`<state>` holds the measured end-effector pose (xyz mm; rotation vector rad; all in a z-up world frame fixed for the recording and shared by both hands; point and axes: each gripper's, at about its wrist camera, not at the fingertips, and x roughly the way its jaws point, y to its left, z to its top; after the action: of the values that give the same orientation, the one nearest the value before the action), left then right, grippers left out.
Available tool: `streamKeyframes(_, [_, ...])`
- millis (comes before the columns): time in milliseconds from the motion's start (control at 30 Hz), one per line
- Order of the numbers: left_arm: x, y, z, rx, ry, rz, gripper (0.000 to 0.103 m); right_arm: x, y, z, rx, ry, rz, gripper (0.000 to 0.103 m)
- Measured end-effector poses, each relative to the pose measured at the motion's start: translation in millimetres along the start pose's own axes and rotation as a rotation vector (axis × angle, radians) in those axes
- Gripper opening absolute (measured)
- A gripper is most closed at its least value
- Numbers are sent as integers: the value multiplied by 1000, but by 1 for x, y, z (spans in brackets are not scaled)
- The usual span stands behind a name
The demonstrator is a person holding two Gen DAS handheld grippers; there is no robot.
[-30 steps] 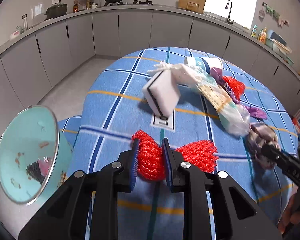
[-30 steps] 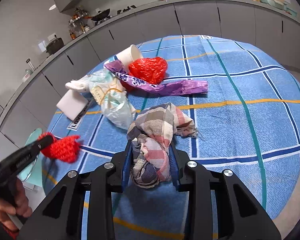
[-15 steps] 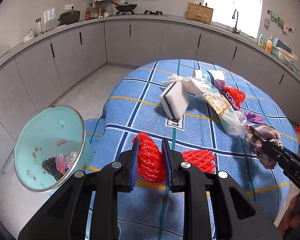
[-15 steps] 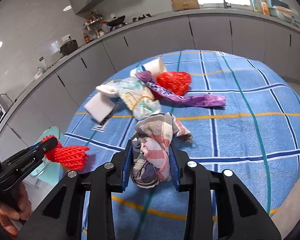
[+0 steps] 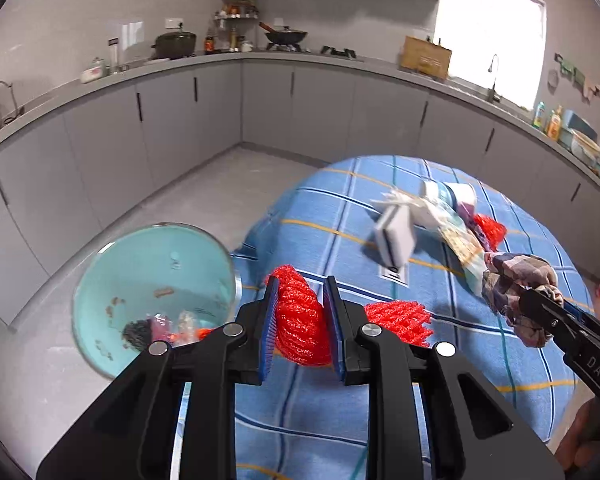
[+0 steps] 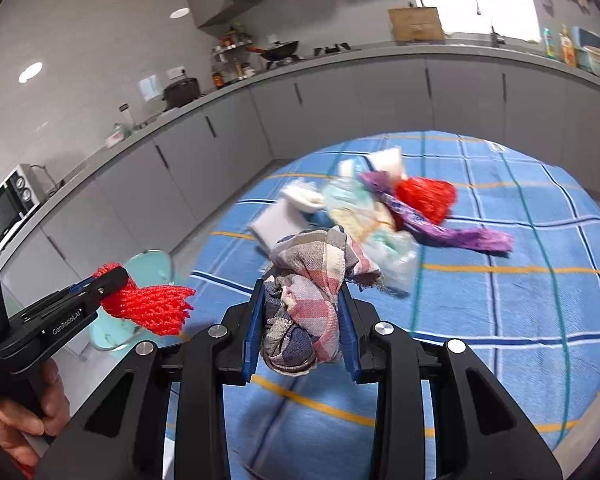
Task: Collect trash
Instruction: 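Carry the checked cloth and red mesh sleeve over the bucket with both tools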
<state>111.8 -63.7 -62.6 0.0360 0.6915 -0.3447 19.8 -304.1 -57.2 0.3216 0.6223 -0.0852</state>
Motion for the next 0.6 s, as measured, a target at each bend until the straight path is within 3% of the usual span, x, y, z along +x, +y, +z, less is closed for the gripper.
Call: streamKeyframes(600, [-21,92,4,-121,-40,165,23,32,105,12,-140,13,158,34])
